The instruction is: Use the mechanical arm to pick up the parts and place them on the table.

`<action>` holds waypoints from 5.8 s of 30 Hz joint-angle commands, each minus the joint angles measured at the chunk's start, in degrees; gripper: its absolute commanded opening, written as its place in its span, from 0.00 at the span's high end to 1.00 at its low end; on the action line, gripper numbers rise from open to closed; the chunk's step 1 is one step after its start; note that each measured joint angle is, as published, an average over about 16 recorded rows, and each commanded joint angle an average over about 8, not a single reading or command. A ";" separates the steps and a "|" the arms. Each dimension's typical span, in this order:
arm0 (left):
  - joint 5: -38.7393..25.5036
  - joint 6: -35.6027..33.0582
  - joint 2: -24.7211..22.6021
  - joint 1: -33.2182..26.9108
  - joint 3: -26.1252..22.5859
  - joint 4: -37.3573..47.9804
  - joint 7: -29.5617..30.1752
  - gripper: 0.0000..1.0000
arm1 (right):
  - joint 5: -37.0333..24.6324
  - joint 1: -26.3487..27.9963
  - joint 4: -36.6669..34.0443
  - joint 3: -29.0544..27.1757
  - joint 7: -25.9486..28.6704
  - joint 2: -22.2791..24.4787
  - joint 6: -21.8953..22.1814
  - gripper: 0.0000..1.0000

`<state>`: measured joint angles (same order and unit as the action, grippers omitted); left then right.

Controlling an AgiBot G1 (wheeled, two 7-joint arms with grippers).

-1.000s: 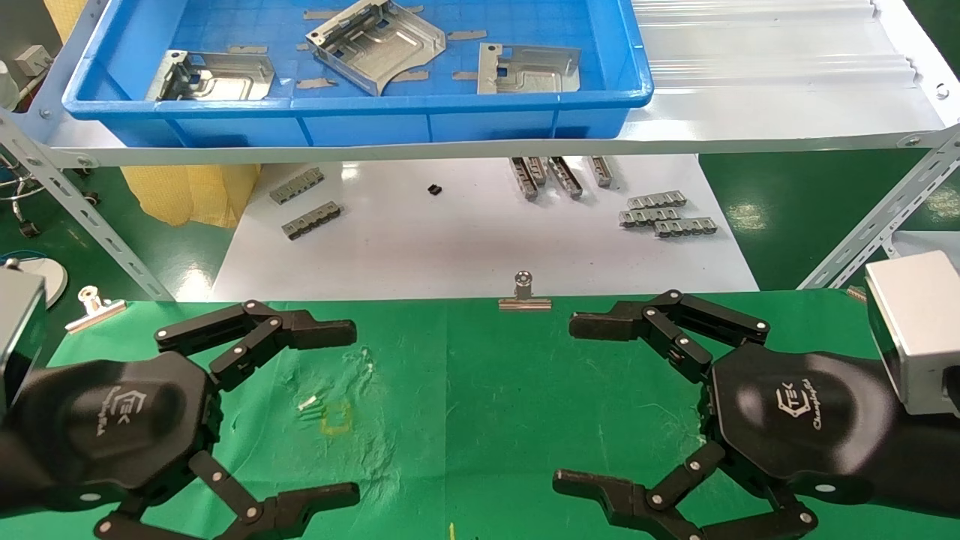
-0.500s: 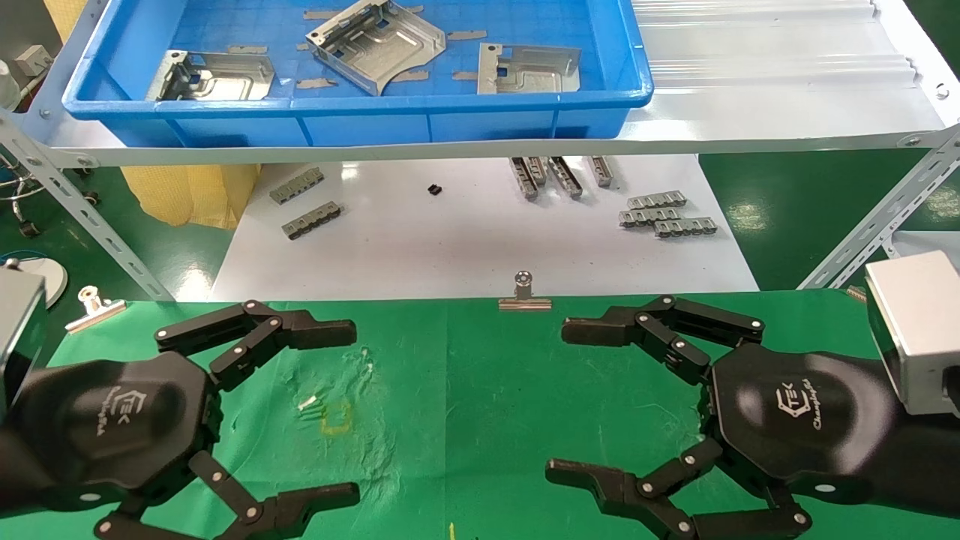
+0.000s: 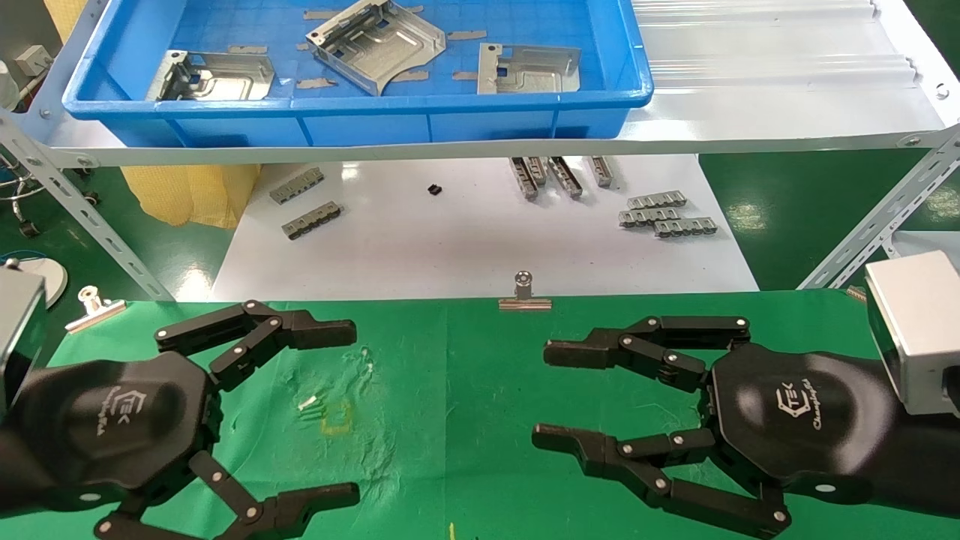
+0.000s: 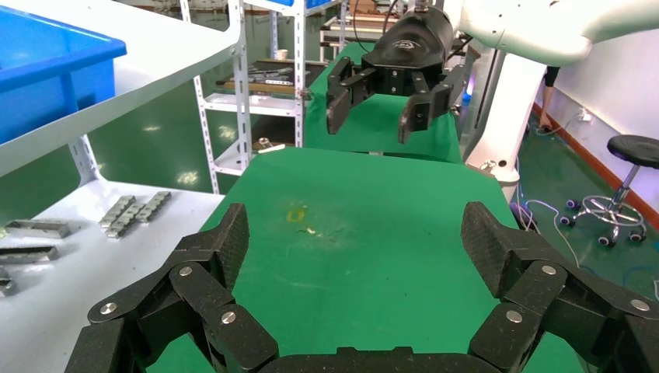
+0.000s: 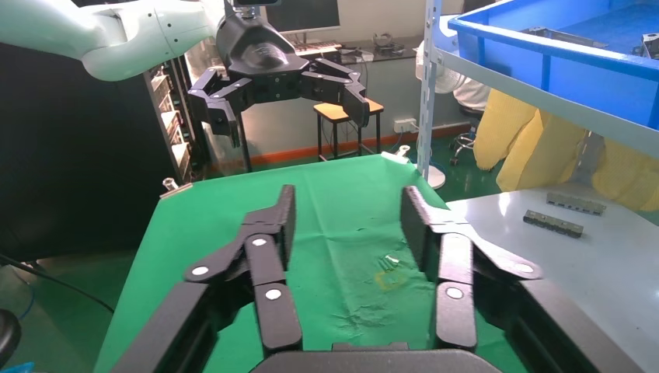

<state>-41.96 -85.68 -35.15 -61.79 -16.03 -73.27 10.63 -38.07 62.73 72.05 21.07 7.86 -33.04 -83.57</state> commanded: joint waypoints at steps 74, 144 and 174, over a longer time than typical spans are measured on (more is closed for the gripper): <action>-40.30 37.93 -39.99 -58.47 -17.68 72.31 -5.98 1.00 | 0.01 0.01 -0.01 0.02 -0.01 0.00 0.00 0.00; -30.71 -6.84 -22.42 -58.45 -20.24 52.61 -25.68 1.00 | 0.03 0.02 -0.01 0.05 -0.02 0.01 0.01 0.00; -22.62 -0.75 -17.36 -40.71 -46.75 49.62 -42.60 0.97 | 0.04 0.02 -0.01 0.06 -0.03 0.02 0.01 0.00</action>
<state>-64.92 -86.77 -52.44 -102.78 -62.98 -24.12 -31.73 -38.04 62.75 72.04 21.13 7.83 -33.02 -83.55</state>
